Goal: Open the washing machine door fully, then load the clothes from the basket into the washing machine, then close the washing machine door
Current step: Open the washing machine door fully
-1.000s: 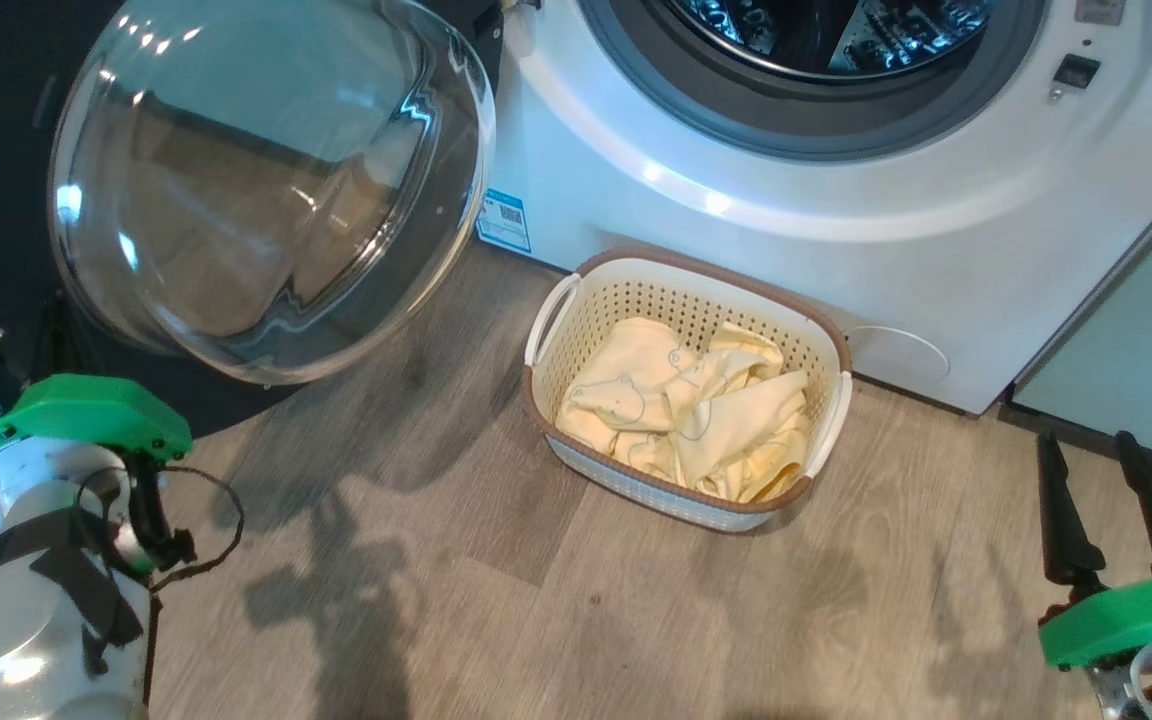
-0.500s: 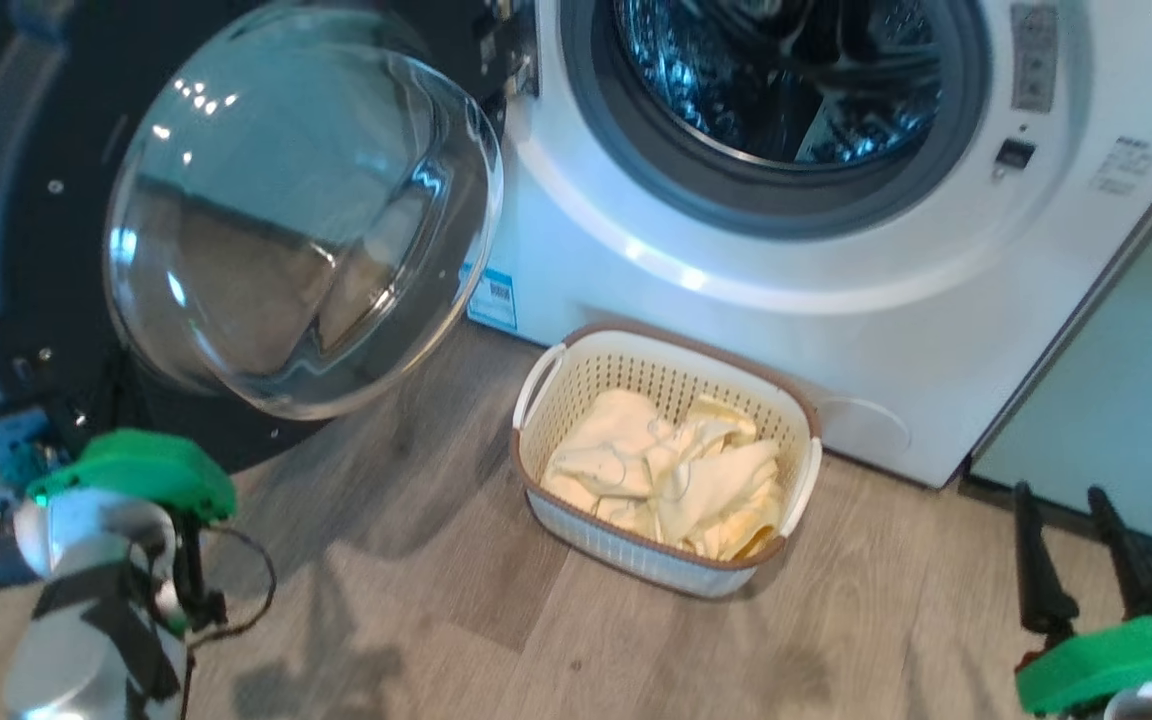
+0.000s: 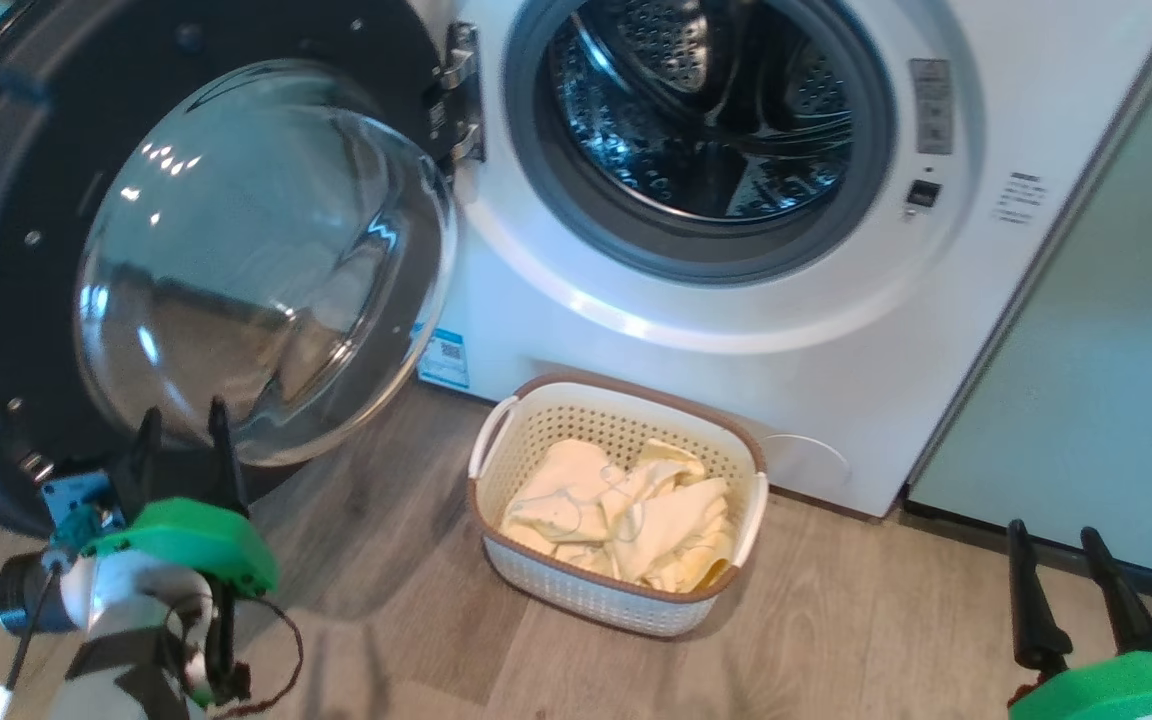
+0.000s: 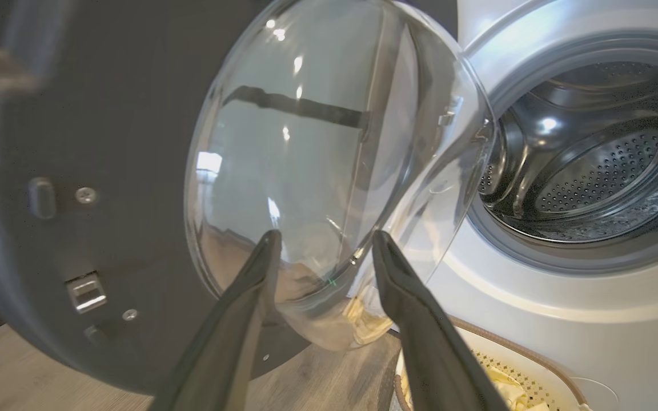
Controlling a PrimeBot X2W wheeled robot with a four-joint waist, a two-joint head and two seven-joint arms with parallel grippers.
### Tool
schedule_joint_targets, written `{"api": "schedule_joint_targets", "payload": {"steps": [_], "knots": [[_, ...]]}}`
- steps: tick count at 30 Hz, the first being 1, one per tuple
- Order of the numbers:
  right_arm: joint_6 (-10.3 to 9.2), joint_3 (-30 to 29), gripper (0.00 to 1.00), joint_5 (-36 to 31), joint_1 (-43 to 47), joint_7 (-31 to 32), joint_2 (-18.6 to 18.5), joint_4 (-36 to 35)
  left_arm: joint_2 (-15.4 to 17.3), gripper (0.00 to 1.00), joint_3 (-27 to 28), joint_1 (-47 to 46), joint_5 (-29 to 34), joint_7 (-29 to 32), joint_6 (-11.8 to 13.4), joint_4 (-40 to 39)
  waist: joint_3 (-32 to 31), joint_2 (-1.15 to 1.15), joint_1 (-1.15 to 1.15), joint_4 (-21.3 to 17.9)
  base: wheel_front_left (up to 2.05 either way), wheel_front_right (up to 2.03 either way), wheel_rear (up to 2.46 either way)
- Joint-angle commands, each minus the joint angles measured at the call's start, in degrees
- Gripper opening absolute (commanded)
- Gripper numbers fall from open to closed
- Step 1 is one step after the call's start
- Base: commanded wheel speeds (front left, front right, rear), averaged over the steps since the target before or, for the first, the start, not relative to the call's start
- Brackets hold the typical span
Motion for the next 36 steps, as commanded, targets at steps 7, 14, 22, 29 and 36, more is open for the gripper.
{"api": "schedule_joint_targets", "payload": {"steps": [7, 14, 22, 29, 36], "knots": [[0.24, 1.06, 1.00, -0.68, -0.90, -0.56, -0.29, -2.36, 0.90, 1.00, -0.50, 1.35, 0.73, 0.05, -1.14, -4.16, -1.73, -0.01, 0.00, -5.82, 0.00, 0.00, 0.00], [0.24, 1.03, 1.00, -0.89, -0.20, -0.56, -0.81, -3.00, 0.87, 1.00, -1.16, 2.17, 0.16, -0.07, -2.15, -3.35, -2.47, -0.01, 0.00, -11.20, 0.00, 0.00, 0.00], [0.24, 0.81, 1.00, -1.29, 0.25, -0.56, -1.42, -4.00, 1.02, 1.00, -1.04, 2.13, -0.02, -0.39, -2.92, -1.58, -2.83, -0.01, 0.00, -16.81, 0.00, 0.00, 0.00], [0.24, 0.49, 1.00, -1.62, 0.37, -0.56, -1.78, -4.61, 0.59, 1.00, 0.04, 2.11, -0.54, -0.49, -3.27, -0.37, -2.64, -0.01, 0.00, -20.23, 0.00, 0.00, 0.00], [0.24, 0.05, 1.00, -1.91, 0.69, -0.56, -1.93, -5.38, -0.16, 1.00, 0.89, 2.62, 0.54, -0.51, -3.82, -0.68, -2.19, -0.01, 0.00, -22.85, 0.00, 0.00, 0.00]]}}
